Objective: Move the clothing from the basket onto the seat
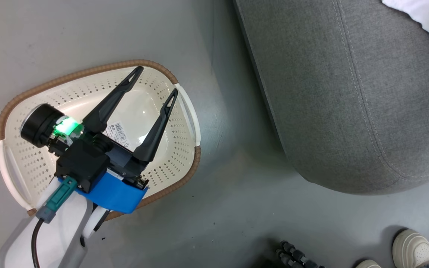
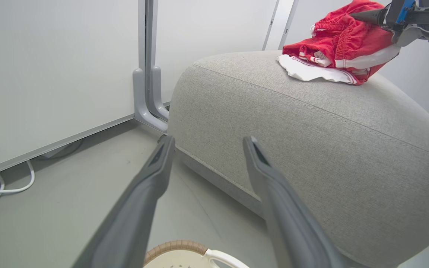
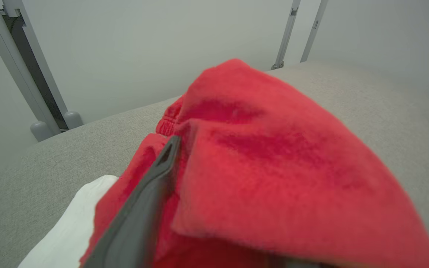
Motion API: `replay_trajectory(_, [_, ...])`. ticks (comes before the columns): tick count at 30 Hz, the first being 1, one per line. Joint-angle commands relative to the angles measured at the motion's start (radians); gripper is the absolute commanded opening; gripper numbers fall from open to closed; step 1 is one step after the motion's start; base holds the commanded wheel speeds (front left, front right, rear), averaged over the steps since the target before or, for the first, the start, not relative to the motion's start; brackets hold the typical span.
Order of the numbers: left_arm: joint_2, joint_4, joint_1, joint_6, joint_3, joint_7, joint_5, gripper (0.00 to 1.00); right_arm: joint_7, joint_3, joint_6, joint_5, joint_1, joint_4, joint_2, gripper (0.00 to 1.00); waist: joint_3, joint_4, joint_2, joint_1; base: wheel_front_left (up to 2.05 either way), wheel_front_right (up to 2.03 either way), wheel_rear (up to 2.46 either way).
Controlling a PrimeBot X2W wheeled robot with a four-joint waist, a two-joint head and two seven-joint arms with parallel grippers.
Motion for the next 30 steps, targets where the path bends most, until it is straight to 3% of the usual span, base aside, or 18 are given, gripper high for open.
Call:
replay_trajectory(1, [-0.004, 0.004, -0.015, 0.007, -0.004, -0.005, -0.005, 1.00, -0.001, 0.001, 0.000, -0.007, -0.014, 0.009, 0.000, 1.00, -0.003, 0.000, 0.0000, -0.0001, 0.00, 0.00, 0.00])
replay_trajectory(17, [-0.029, 0.049, -0.009, 0.010, -0.004, -0.028, -0.021, 1.00, -0.017, 0.020, 0.000, -0.019, 0.001, 0.036, -0.004, 1.00, -0.046, 0.017, 0.0000, -0.0001, 0.00, 0.00, 0.00])
replay_trajectory(30, [-0.168, 0.154, 0.072, -0.001, 0.041, -0.036, -0.061, 1.00, -0.012, 0.114, 0.000, -0.065, 0.147, 0.018, -0.010, 1.00, -0.281, 0.085, 0.0000, -0.0001, 0.00, 0.00, 0.00])
